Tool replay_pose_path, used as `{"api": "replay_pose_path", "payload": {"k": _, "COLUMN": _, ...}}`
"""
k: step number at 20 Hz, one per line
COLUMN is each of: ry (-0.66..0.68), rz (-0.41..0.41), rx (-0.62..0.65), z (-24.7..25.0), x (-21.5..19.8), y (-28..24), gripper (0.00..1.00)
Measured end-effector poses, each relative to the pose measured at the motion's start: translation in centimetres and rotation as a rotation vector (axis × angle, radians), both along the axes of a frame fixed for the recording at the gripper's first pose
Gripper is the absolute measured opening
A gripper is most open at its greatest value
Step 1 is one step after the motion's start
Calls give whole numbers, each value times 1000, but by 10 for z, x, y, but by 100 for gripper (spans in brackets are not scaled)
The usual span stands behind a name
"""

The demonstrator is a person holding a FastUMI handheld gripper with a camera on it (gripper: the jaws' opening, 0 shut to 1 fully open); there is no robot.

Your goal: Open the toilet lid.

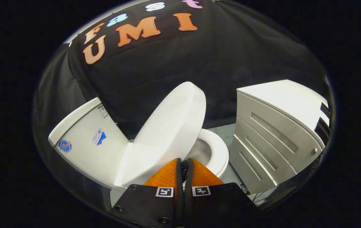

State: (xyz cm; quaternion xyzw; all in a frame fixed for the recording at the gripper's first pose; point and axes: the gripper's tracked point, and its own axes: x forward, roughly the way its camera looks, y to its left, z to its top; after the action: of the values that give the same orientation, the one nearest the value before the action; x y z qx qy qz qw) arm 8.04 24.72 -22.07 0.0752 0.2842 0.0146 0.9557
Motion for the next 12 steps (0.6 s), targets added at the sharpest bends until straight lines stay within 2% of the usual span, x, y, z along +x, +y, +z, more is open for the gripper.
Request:
{"api": "replay_pose_path", "payload": {"k": 8, "ry": -60, "rz": 26, "rx": -126, "z": 35, "x": -2, "y": 34, "gripper": 8}}
{"api": "replay_pose_path", "payload": {"k": 12, "ry": -120, "rz": 66, "rx": -238, "z": 55, "x": -3, "y": 61, "gripper": 8}}
